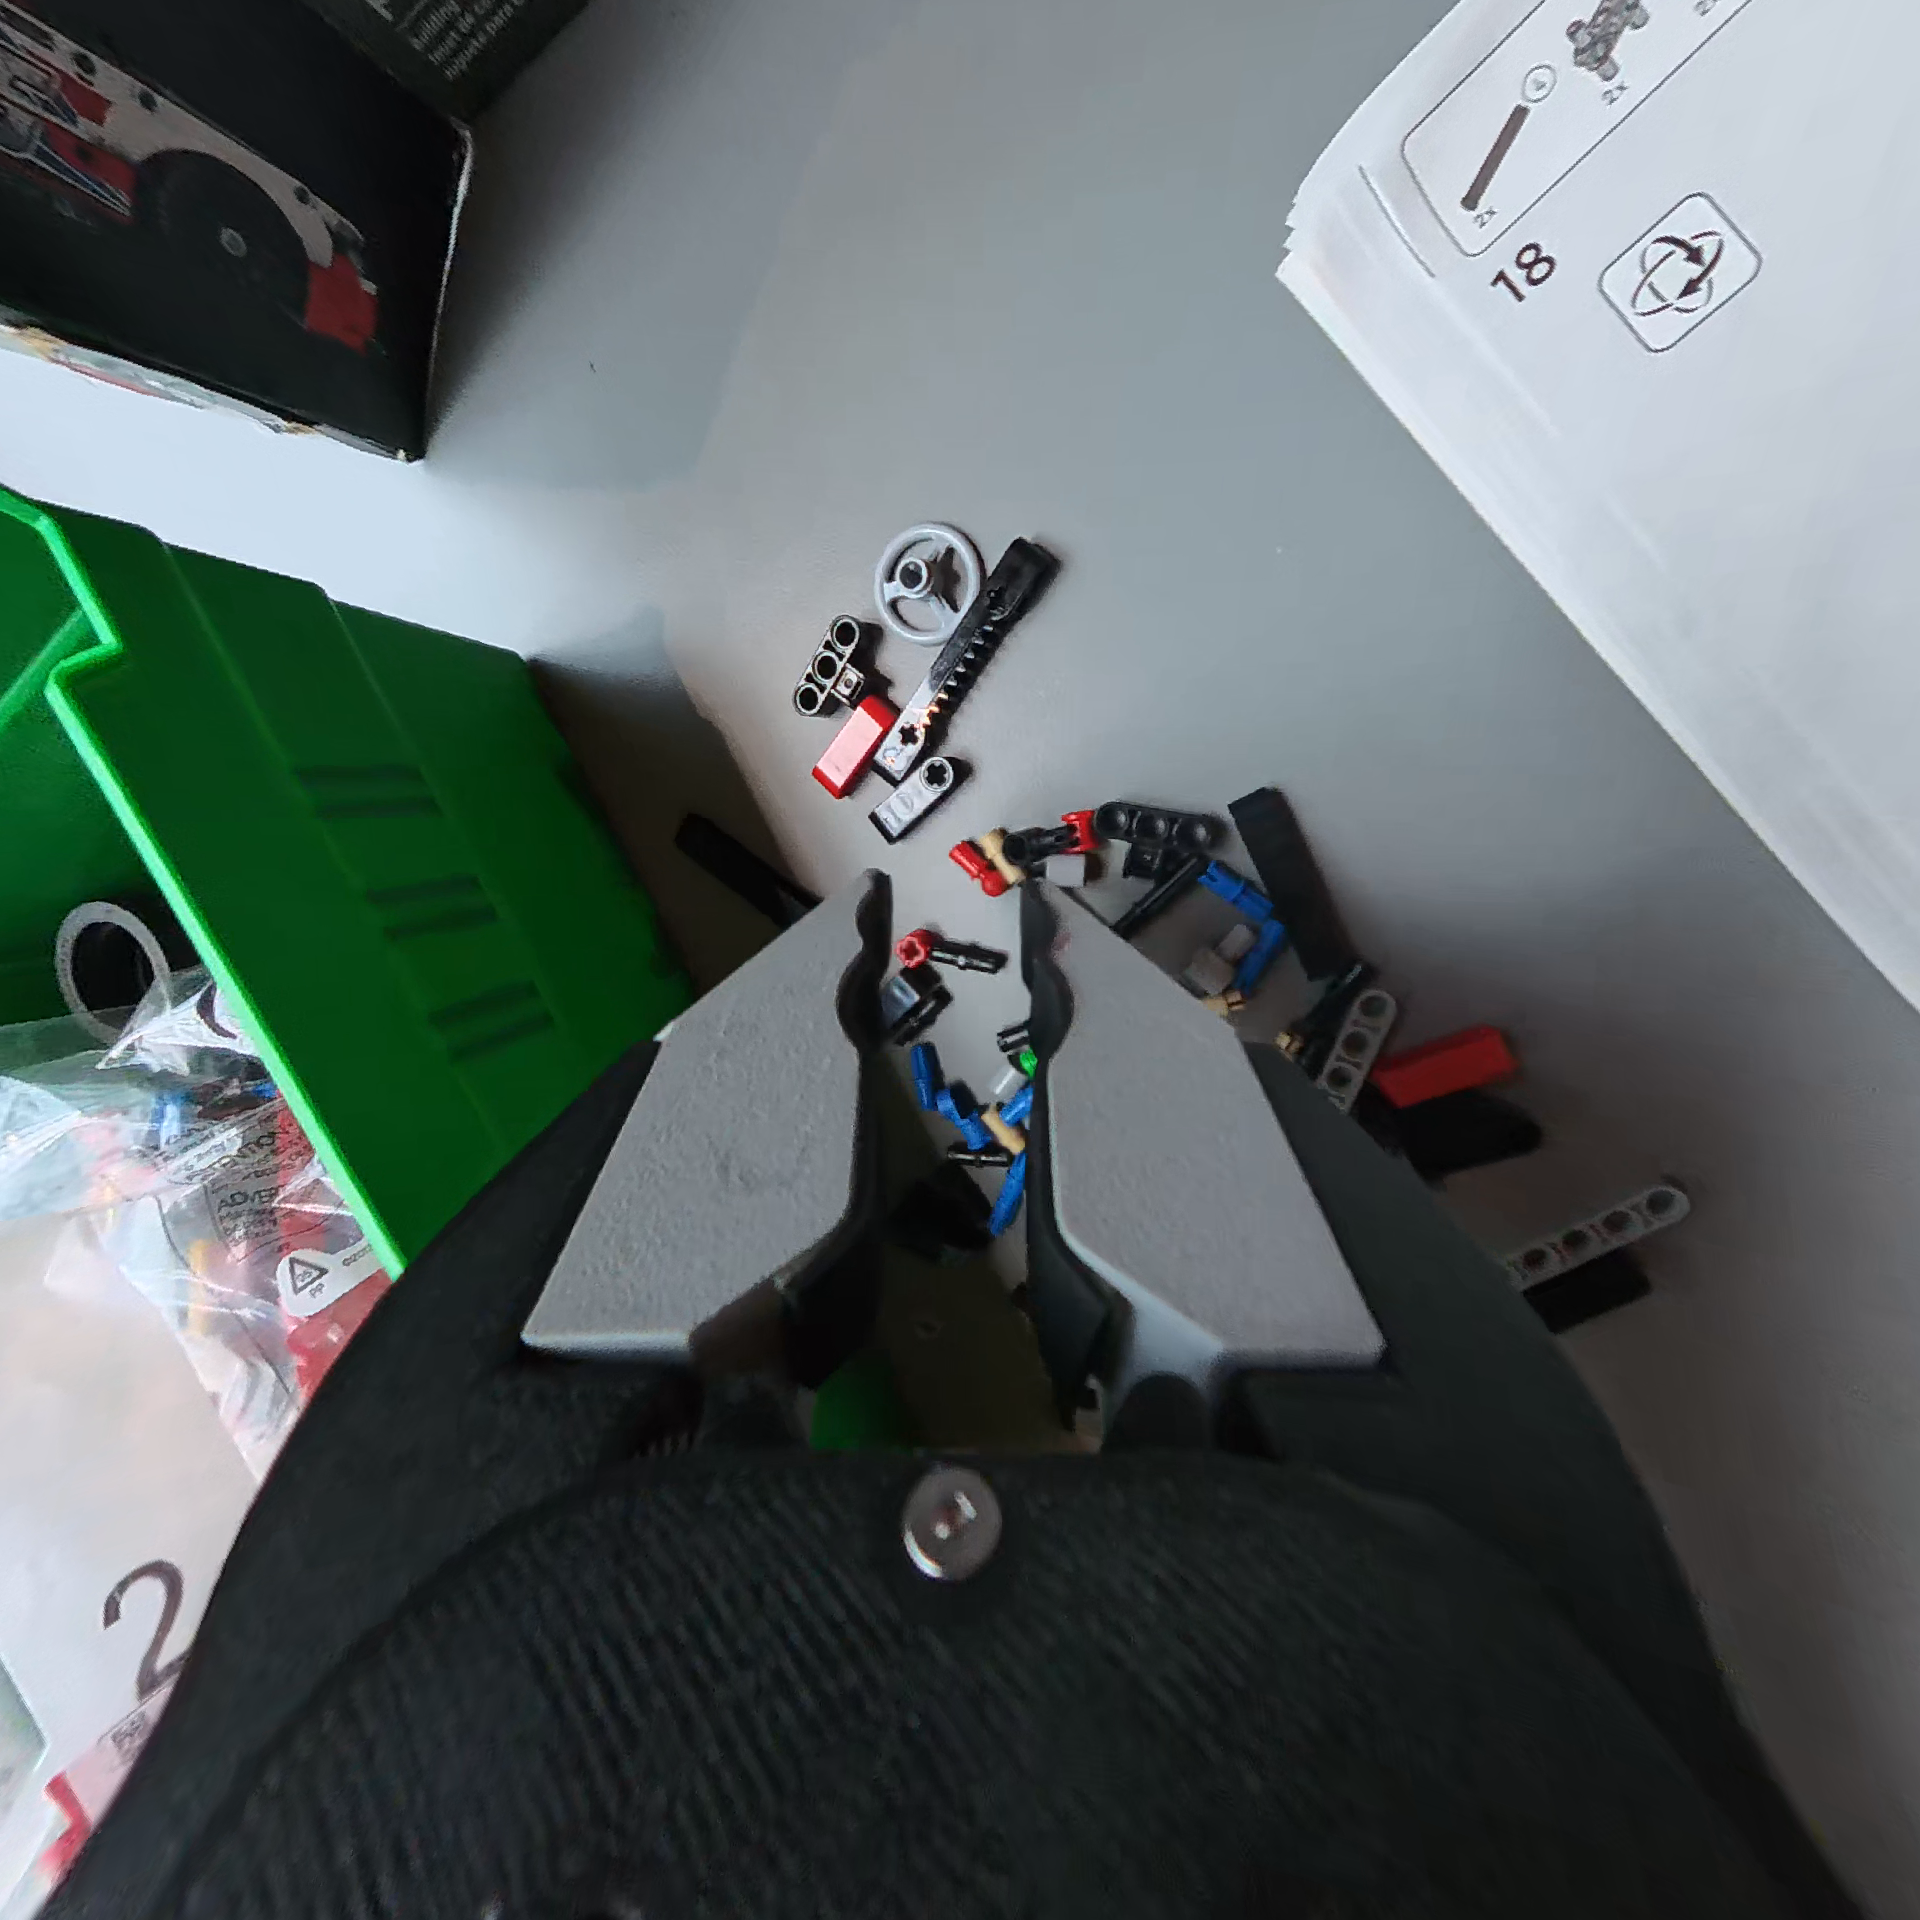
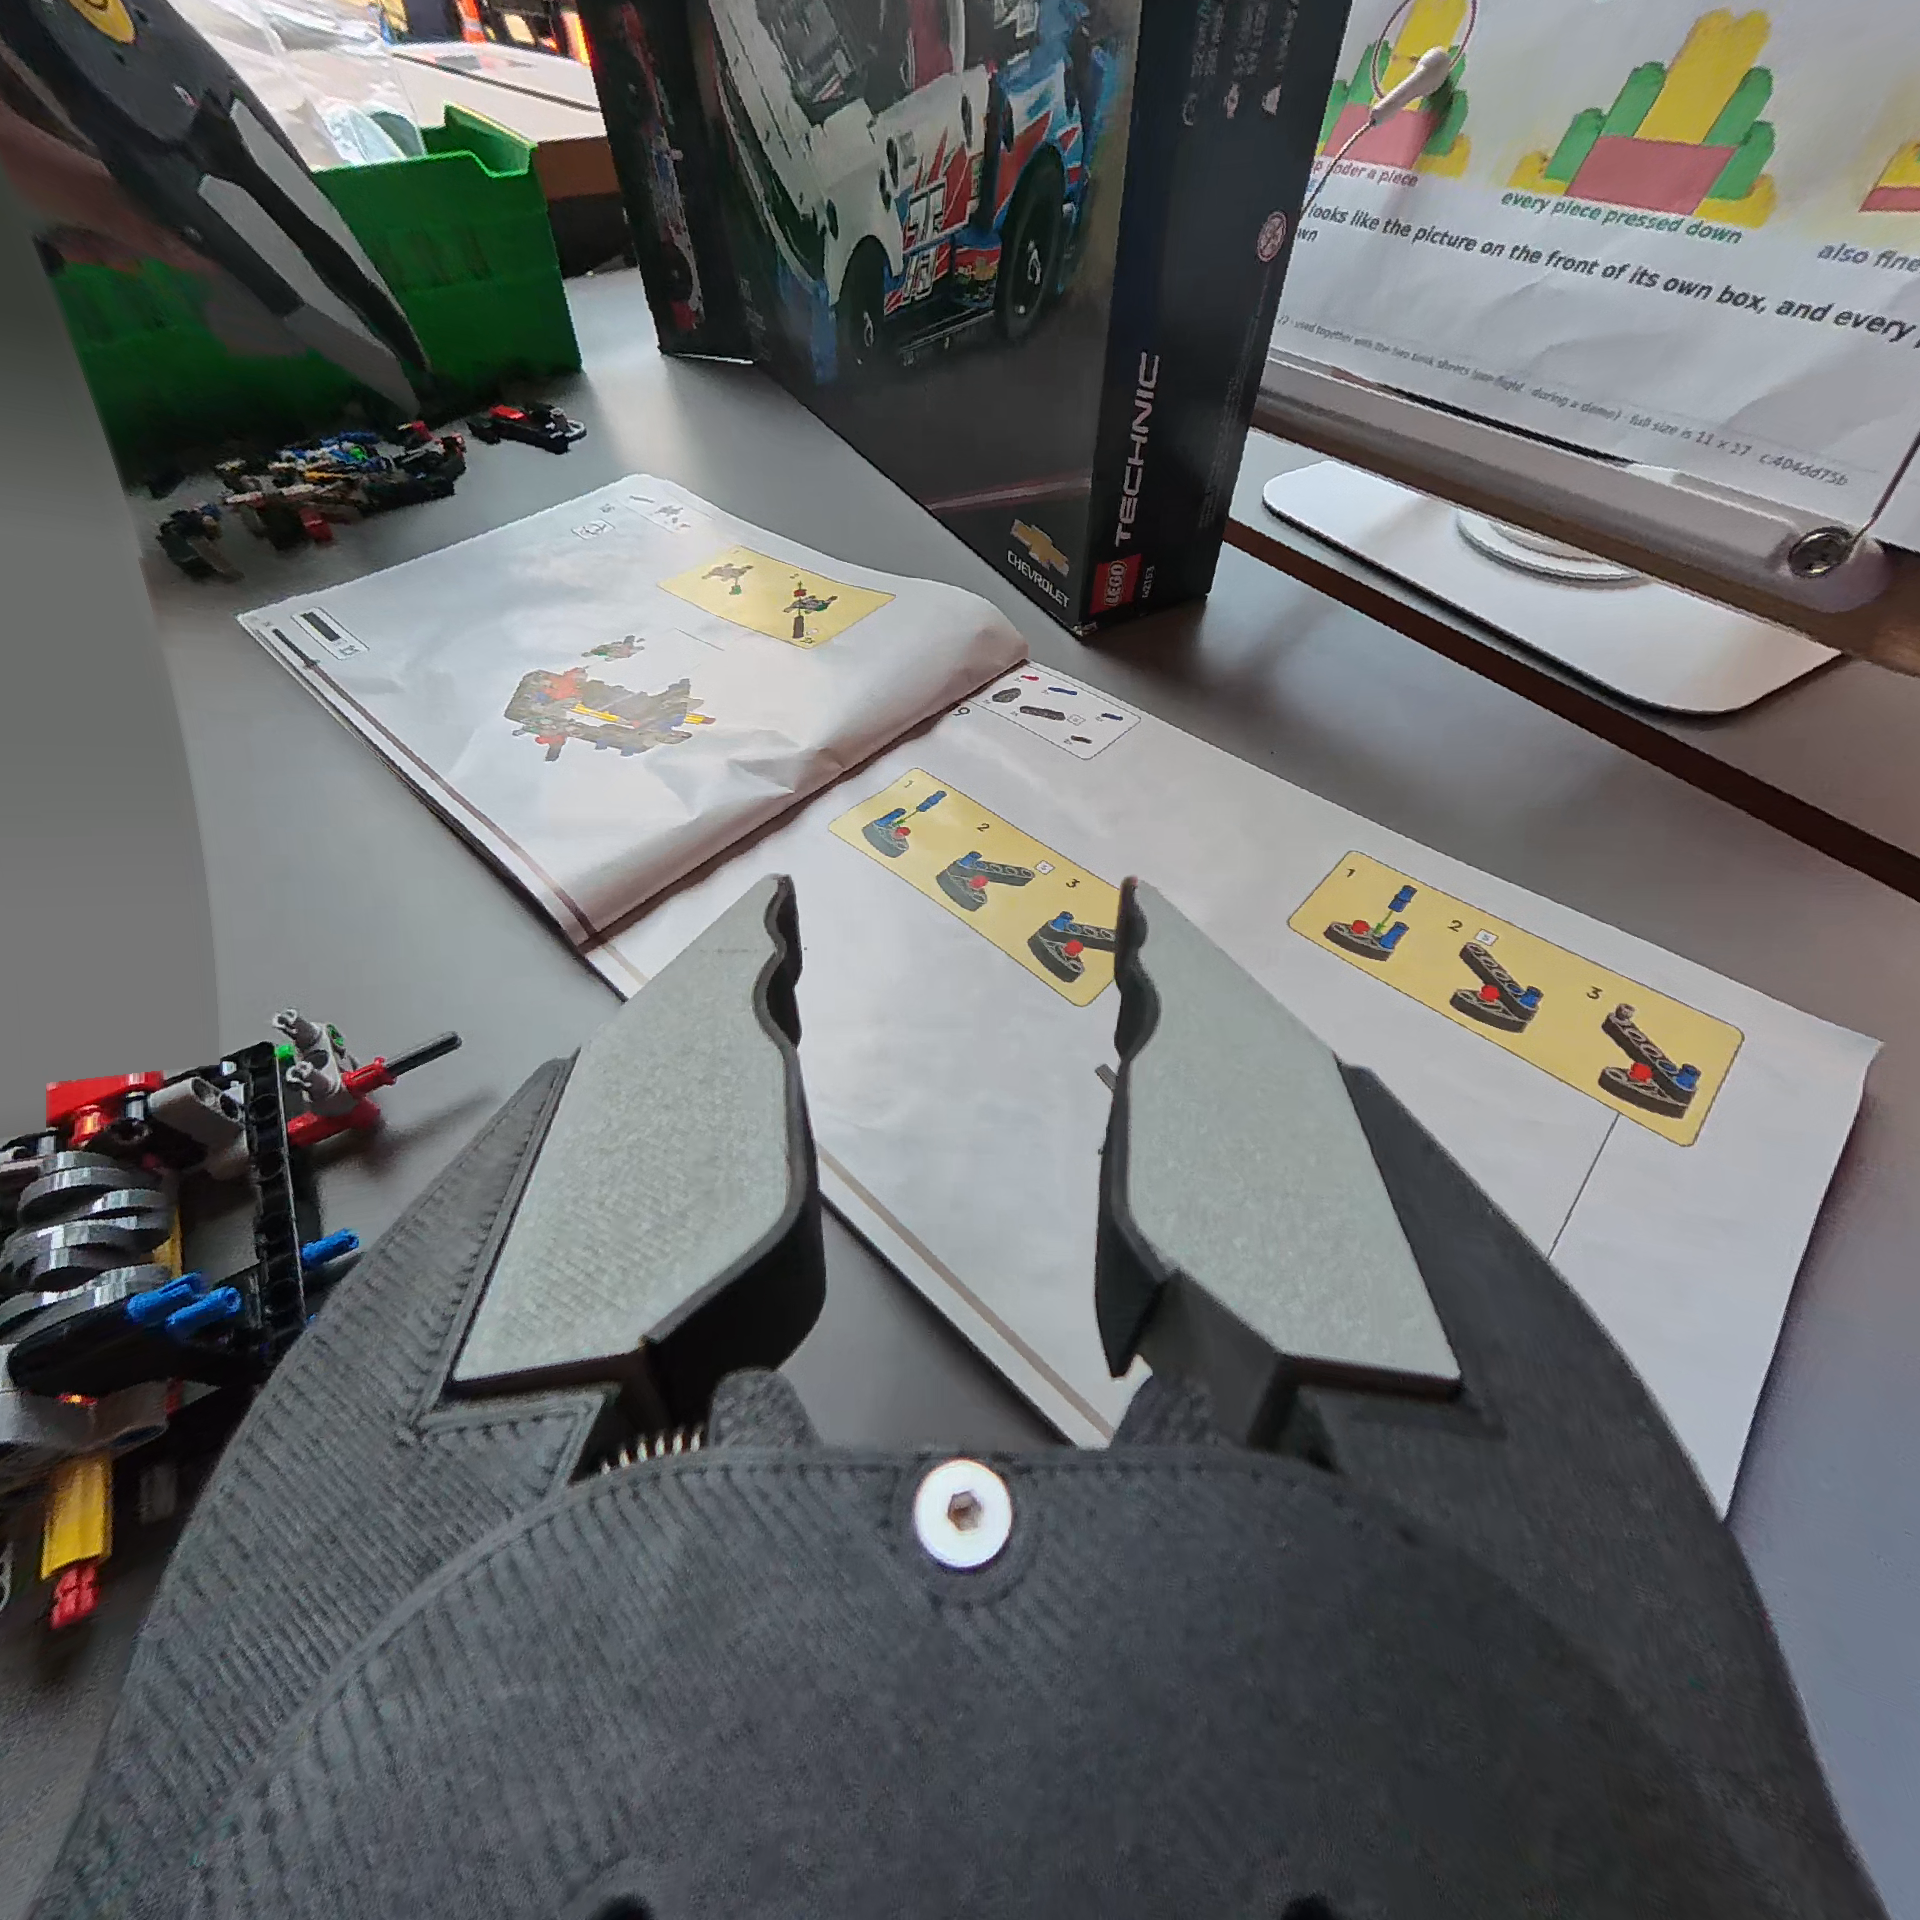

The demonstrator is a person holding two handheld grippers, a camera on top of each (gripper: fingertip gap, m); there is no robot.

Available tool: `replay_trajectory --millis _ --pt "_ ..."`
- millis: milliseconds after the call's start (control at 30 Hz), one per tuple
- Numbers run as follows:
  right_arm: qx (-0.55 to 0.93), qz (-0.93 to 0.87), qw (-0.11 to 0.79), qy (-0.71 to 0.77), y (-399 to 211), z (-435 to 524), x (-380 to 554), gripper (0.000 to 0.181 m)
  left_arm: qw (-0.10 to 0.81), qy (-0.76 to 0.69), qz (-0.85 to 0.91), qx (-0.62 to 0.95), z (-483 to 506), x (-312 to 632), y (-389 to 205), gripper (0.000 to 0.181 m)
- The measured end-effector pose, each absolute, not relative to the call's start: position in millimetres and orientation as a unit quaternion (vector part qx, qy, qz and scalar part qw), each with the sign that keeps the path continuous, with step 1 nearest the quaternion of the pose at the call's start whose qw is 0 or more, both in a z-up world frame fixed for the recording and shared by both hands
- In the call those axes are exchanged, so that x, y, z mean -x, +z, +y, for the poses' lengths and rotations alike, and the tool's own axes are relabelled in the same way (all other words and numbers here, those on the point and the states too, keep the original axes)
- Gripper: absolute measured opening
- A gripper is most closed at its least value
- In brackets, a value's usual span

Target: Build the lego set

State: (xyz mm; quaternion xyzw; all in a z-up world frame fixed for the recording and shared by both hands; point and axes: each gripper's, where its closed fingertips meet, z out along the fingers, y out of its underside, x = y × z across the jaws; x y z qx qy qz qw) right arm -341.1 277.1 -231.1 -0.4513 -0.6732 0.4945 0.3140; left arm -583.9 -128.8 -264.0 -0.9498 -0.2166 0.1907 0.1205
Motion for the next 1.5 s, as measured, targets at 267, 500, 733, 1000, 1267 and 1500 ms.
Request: replay_trajectory --millis 267,500,733,1000,1267,1500 --pt "0.446 -0.676 0.309 0.499 -230.8 274.2 337.2 0.055 0.144 0.177 -0.204 0.952 -116.9 581.3 -251.3 0.018" --pt "0.439 -0.681 0.312 0.497 -230.5 269.6 339.4 0.052 0.159 0.123 -0.243 0.949 -119.8 578.3 -252.7 0.014" --pt "0.437 -0.677 0.308 0.506 -227.5 268.1 338.9 0.051 0.188 0.071 -0.311 0.929 -127.8 579.5 -262.8 0.011" --pt "0.44 -0.673 0.325 0.498 -225.4 273.0 338.5 0.05 0.195 0.069 -0.355 0.912 -130.1 586.2 -275.3 0.004" --pt "0.437 -0.672 0.326 0.501 -222.7 273.3 337.7 0.049 0.18 0.065 -0.37 0.909 -130.3 584.1 -285.6 0.005" --pt "0.431 -0.675 0.327 0.502 -221.7 270.8 337.0 0.047 0.17 0.069 -0.369 0.911 -128.9 587.4 -291.5 0.005"
